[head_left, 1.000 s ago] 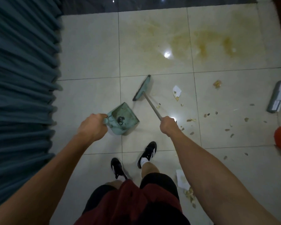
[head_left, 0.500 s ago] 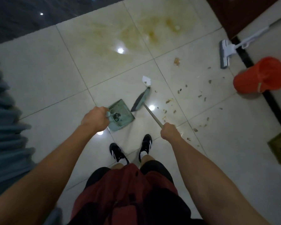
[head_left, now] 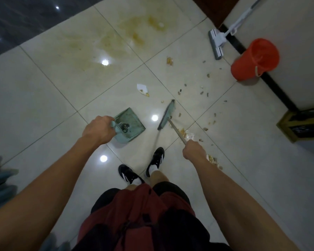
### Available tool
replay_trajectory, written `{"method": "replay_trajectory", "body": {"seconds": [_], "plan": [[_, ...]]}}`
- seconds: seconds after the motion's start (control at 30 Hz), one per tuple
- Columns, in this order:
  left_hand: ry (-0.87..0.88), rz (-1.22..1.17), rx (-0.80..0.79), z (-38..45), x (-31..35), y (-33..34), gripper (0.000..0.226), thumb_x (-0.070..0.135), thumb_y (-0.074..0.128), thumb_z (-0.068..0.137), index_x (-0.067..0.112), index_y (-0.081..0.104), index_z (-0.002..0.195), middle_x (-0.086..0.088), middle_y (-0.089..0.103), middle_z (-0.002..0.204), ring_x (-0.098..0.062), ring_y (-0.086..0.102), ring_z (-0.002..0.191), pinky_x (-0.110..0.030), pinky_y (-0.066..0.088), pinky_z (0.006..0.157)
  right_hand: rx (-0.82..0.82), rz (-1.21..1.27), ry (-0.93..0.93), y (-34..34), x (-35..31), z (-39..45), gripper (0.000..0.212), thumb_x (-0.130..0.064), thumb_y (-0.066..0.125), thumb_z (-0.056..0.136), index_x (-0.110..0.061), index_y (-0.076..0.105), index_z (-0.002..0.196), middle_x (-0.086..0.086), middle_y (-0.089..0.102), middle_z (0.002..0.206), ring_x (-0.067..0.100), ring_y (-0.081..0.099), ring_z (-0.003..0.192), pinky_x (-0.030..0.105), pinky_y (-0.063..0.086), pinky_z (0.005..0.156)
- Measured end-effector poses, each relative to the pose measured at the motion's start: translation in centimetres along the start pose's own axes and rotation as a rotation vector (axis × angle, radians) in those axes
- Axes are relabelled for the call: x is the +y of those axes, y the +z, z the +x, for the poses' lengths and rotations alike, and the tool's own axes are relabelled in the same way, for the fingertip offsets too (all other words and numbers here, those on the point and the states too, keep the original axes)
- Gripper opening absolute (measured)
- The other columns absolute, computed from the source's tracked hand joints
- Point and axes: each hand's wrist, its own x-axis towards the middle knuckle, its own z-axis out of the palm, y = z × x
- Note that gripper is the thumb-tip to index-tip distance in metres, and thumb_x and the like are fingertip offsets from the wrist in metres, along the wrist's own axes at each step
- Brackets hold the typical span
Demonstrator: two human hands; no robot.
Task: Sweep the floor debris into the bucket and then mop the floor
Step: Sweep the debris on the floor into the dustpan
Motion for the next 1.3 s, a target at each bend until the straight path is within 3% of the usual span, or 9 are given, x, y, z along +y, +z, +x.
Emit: {"method": "replay_trajectory", "body": {"seconds": [0.23, 0.37, 0.67, 0.83, 0.93, 1.13, 1.3], "plan": [[-0.024, 0.020, 0.018, -0.1, -0.1, -1.2, 0.016, 0.008, 0.056, 0.080, 0.021, 0.064, 0.085, -0.013, 0.067, 0.092, -0.034, 0.061, 0.080, -0.033, 0.048, 0.066, 0.021, 0.124, -0.072, -0.8, -1.9, 0.5, 0.031, -0.017, 0.049, 0.099, -0.005, 0.058, 0.126, 0.014, 0.062, 0.121, 0.031, 0.063, 0.106, 0.033, 0.048, 0.079], [-0.064, 0.002, 0.028, 0.3, -0.4, -2.0, 0.014, 0.010, 0.057, 0.083, 0.022, 0.065, 0.085, -0.010, 0.065, 0.088, -0.032, 0.063, 0.079, -0.035, 0.053, 0.069, -0.005, 0.166, -0.170, -2.3, -4.9, 2.7, 0.032, -0.015, 0.048, 0.098, -0.006, 0.060, 0.127, 0.014, 0.065, 0.116, 0.029, 0.064, 0.102, 0.034, 0.054, 0.082], [-0.192, 0.000, 0.059, 4.1, 0.6, -4.9, 0.018, 0.012, 0.053, 0.088, 0.020, 0.069, 0.092, -0.006, 0.065, 0.085, -0.027, 0.063, 0.076, -0.040, 0.059, 0.074, -0.100, 0.228, -0.313, -6.9, -12.9, 10.5, 0.031, -0.015, 0.046, 0.100, -0.005, 0.058, 0.128, 0.016, 0.064, 0.118, 0.029, 0.064, 0.095, 0.033, 0.053, 0.072], [-0.242, 0.002, 0.069, 7.7, 2.6, -6.3, 0.019, 0.008, 0.055, 0.091, 0.021, 0.068, 0.099, 0.003, 0.060, 0.079, -0.017, 0.058, 0.071, -0.032, 0.052, 0.064, -0.140, 0.228, -0.326, -10.2, -15.4, 15.0, 0.031, -0.014, 0.045, 0.100, -0.006, 0.059, 0.126, 0.014, 0.063, 0.114, 0.029, 0.066, 0.095, 0.036, 0.057, 0.074], [-0.243, 0.022, 0.072, 9.5, 3.8, -7.0, 0.021, 0.010, 0.054, 0.090, 0.023, 0.067, 0.098, 0.003, 0.061, 0.079, -0.016, 0.058, 0.070, -0.030, 0.049, 0.061, -0.160, 0.203, -0.298, -11.8, -15.4, 16.8, 0.028, -0.011, 0.046, 0.099, -0.005, 0.057, 0.124, 0.014, 0.063, 0.115, 0.029, 0.066, 0.096, 0.035, 0.056, 0.072], [-0.211, 0.075, 0.045, 12.5, 6.8, -7.5, 0.019, 0.011, 0.054, 0.087, 0.025, 0.066, 0.093, -0.002, 0.064, 0.080, -0.022, 0.061, 0.070, -0.034, 0.057, 0.066, -0.235, 0.326, -0.178, -11.9, -12.0, 17.9, 0.028, -0.005, 0.048, 0.095, 0.002, 0.059, 0.120, 0.021, 0.065, 0.114, 0.036, 0.067, 0.100, 0.042, 0.058, 0.085], [-0.111, 0.144, 0.007, 14.5, 9.8, -8.1, 0.016, 0.012, 0.054, 0.085, 0.020, 0.066, 0.092, -0.006, 0.064, 0.084, -0.028, 0.063, 0.075, -0.033, 0.053, 0.067, -0.247, 0.385, -0.103, -9.9, -8.1, 15.9, 0.023, -0.008, 0.045, 0.096, -0.001, 0.059, 0.114, 0.015, 0.065, 0.110, 0.029, 0.065, 0.093, 0.036, 0.057, 0.077]]}}
